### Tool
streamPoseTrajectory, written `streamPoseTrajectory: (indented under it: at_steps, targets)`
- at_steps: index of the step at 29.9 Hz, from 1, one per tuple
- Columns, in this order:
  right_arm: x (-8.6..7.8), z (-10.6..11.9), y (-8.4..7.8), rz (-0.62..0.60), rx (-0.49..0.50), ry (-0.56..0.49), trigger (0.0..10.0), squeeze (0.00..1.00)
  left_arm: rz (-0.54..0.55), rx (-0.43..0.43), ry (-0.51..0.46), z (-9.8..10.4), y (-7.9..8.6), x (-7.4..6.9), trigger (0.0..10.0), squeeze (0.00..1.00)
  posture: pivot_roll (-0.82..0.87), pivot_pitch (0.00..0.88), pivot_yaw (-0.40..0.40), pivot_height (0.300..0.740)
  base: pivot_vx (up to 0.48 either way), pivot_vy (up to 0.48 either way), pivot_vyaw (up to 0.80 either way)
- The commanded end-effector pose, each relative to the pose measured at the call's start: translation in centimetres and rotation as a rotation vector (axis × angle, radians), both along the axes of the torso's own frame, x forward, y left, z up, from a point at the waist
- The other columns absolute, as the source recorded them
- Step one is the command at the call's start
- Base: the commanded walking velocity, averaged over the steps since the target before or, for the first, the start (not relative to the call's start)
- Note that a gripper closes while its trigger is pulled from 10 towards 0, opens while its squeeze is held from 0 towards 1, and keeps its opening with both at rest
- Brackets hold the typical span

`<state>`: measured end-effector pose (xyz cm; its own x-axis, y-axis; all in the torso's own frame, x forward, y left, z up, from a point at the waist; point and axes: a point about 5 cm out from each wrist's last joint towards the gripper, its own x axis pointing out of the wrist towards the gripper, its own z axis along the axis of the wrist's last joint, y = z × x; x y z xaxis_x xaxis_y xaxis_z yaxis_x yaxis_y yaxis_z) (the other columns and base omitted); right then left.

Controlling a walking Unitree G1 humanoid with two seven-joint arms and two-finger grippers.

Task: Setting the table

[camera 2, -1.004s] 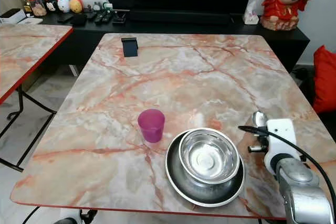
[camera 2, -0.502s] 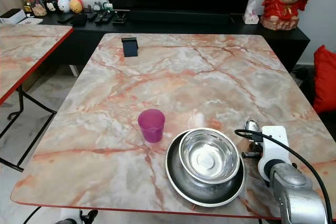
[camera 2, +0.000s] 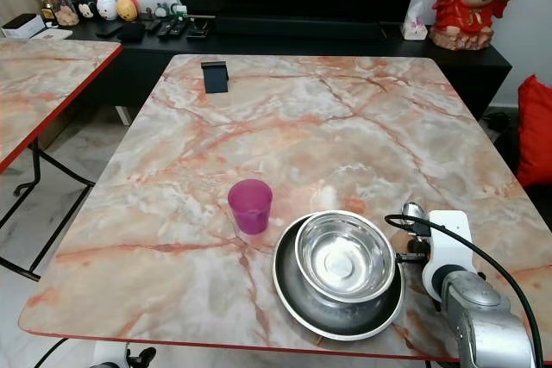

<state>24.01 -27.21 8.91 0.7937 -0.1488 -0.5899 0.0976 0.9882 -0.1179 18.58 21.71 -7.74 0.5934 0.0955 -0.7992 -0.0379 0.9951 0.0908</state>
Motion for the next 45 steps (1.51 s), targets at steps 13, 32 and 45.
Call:
streamPoseTrajectory:
  at_steps: [13,32,45]
  targets:
    - [-0.5,-0.9,1.0,0.015,0.023,0.047,10.0,0.0,-0.022,0.008,0.034,-0.1,0.0,0.0,10.0,0.0,-0.01,0.0,0.014,0.74,0.0,0.0,0.0]
    - [-0.4,-1.1,1.1,0.003,0.008,0.057,10.0,0.83,-0.025,0.003,0.037,-0.3,-0.4,-0.4,10.0,0.0,-0.01,0.0,0.013,0.74,0.0,0.0,0.0]
    - [-0.3,-1.0,0.8,0.0,-0.021,0.06,10.0,0.0,-0.021,0.006,0.041,-0.3,-0.1,-0.5,10.0,0.0,-0.01,0.0,0.015,0.74,0.0,0.0,0.0]
